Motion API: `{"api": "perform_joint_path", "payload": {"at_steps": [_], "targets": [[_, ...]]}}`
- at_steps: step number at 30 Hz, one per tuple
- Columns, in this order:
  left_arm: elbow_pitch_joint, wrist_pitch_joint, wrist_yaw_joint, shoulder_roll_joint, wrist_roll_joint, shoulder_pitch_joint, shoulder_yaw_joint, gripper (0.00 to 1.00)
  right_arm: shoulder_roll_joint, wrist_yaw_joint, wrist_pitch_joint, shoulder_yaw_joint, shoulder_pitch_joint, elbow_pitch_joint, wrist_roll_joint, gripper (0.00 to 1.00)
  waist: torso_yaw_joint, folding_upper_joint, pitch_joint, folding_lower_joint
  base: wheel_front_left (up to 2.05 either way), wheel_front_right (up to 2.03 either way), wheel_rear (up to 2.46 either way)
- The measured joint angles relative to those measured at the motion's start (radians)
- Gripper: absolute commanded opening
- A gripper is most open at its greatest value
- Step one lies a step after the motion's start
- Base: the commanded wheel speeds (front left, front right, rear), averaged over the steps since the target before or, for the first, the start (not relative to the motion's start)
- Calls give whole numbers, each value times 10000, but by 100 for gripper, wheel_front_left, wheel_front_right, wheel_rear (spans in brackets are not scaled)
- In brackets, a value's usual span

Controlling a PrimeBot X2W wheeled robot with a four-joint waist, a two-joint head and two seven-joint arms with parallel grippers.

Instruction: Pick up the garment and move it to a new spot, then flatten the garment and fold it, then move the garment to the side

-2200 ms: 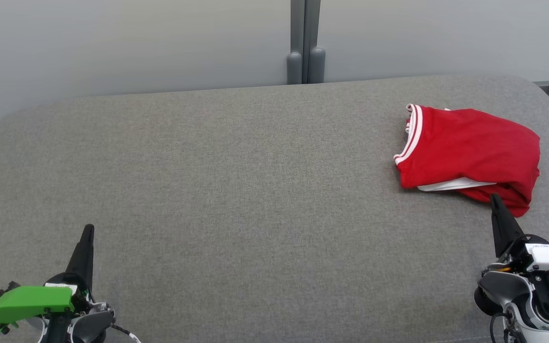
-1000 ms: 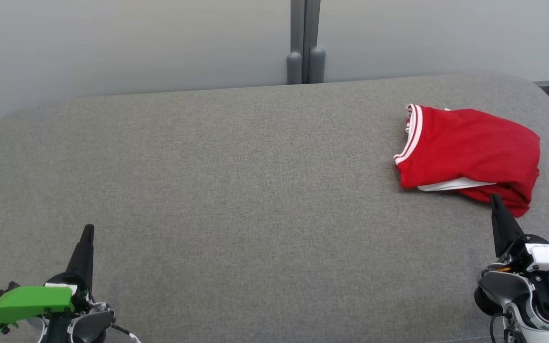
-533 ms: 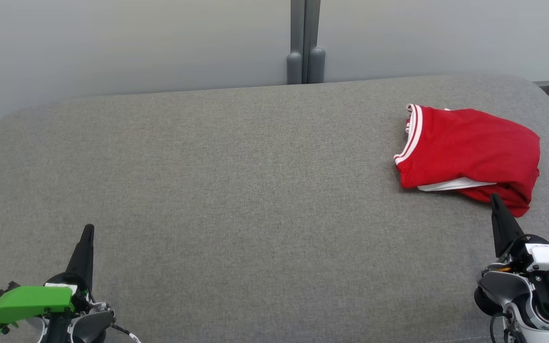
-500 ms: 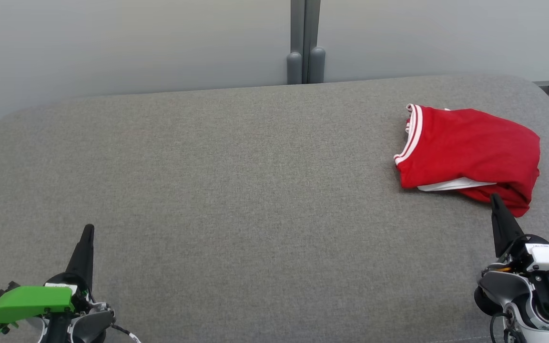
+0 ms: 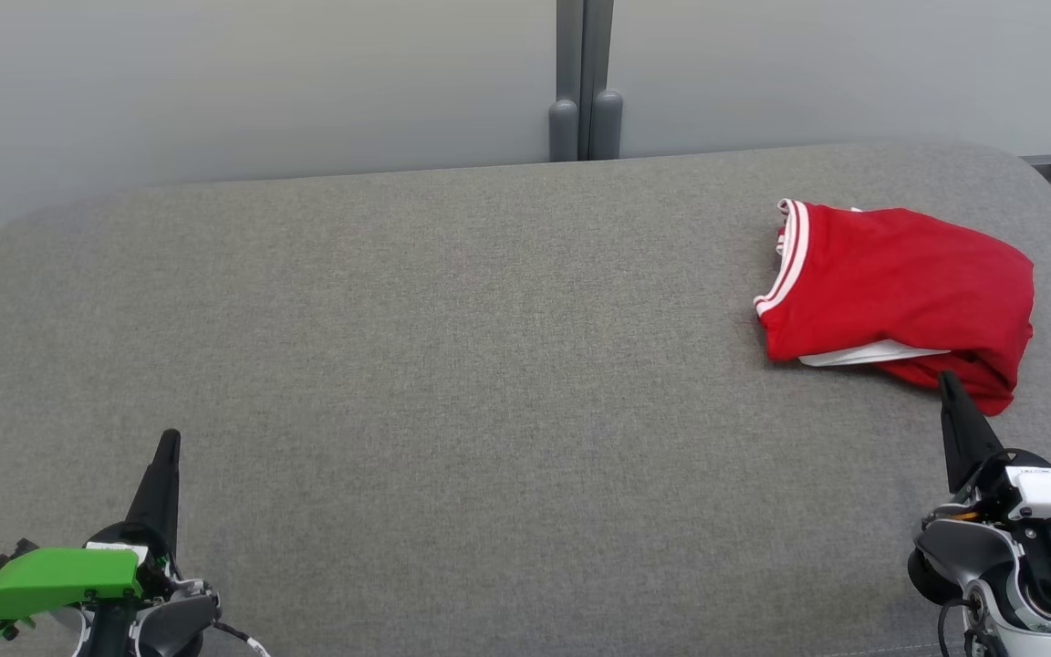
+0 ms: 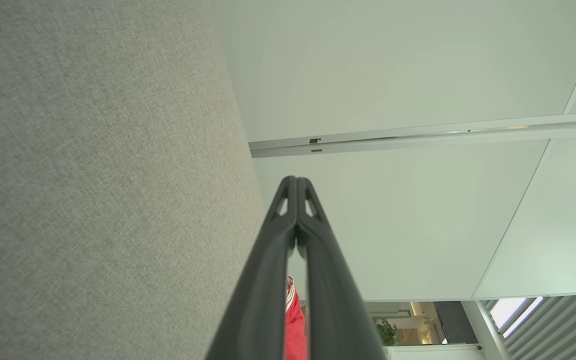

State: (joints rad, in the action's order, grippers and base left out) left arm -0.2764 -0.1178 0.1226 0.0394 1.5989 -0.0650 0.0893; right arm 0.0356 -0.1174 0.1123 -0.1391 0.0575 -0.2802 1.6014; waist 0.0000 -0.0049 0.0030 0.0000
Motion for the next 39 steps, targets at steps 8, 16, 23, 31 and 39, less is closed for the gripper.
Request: {"api": "perform_joint_path", "payload": {"at_steps": [8, 16, 23, 31, 39], "targets": [[0, 0, 0, 0, 0, 0, 0, 0, 0, 0, 0, 0, 0, 2, 0, 0, 0, 0, 0, 0, 0, 0, 0], [0, 0, 0, 0, 0, 0, 0, 0, 0, 0, 0, 0, 0, 2, 0, 0, 0, 0, 0, 0, 0, 0, 0], [0, 0, 0, 0, 0, 0, 0, 0, 0, 0, 0, 0, 0, 2, 0, 0, 0, 0, 0, 0, 0, 0, 0], [0, 0, 0, 0, 0, 0, 0, 0, 0, 0, 0, 0, 0, 2, 0, 0, 0, 0, 0, 0, 0, 0, 0], [0, 0, 0, 0, 0, 0, 0, 0, 0, 0, 0, 0, 0, 2, 0, 0, 0, 0, 0, 0, 0, 0, 0]]}}
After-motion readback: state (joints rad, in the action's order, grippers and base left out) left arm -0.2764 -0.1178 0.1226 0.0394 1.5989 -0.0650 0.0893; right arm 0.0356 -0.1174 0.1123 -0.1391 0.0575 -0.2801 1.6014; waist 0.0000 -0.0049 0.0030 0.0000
